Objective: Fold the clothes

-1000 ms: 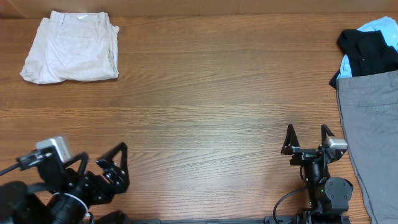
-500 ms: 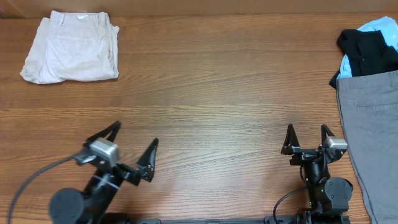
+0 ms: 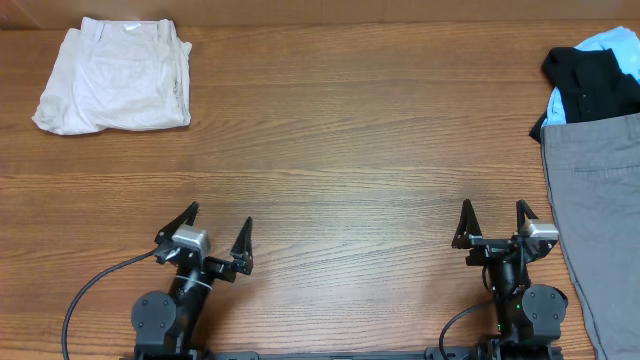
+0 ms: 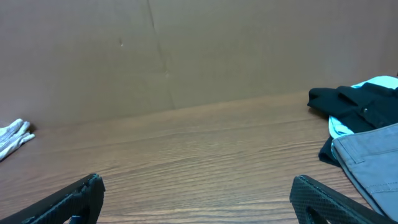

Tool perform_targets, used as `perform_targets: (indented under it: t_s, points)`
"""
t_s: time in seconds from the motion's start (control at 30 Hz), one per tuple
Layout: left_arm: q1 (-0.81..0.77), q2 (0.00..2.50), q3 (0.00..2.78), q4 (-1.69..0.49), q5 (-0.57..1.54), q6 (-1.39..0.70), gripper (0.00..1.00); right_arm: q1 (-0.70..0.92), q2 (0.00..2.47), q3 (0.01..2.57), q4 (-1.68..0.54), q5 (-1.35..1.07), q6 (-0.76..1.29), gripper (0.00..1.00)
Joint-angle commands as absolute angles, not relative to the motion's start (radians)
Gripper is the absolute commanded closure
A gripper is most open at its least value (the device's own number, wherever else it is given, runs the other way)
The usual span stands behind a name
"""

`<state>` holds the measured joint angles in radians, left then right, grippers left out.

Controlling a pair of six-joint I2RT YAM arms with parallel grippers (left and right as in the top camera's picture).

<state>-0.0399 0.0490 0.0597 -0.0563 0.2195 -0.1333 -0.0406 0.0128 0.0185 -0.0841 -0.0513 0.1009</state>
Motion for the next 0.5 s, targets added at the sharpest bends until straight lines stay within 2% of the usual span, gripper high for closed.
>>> perform_targets:
  t_s: [0.0, 0.17, 0.47]
  points:
    - [-0.046, 0.001, 0.026, -0.046, 0.038, -0.165, 0.0, -0.046, 0.003, 0.008, -0.081, -0.047, 0.104, 0.0]
    - [-0.043, 0.003, 0.005, -0.032, -0.045, -0.16, 0.0, -0.046, 0.003, 0.008, -0.081, -0.047, 0.104, 0.0]
    - [0.007, 0.003, 0.005, -0.075, -0.046, -0.099, 0.0, -0.046, 0.003, 0.008, -0.081, -0.047, 0.104, 0.0]
